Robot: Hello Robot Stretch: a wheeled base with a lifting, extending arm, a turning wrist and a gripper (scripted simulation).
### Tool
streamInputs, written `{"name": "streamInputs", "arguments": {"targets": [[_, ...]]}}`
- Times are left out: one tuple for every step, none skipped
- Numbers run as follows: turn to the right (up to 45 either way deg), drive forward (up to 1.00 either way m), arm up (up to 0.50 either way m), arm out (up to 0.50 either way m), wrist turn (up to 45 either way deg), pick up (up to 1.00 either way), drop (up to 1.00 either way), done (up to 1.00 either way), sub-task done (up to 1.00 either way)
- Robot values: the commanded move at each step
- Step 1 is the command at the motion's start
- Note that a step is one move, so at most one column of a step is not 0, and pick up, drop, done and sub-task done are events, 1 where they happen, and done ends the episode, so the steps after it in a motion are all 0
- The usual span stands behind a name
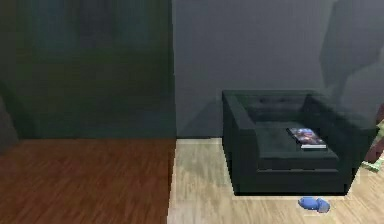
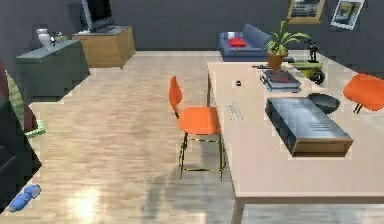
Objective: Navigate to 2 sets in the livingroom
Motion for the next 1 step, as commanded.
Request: {"name": "streamInputs", "arguments": {"targets": [[45.0, 0.0, 0.0, 0.0, 0.0, 0.0, 0.0, 0.0, 0.0]]}}
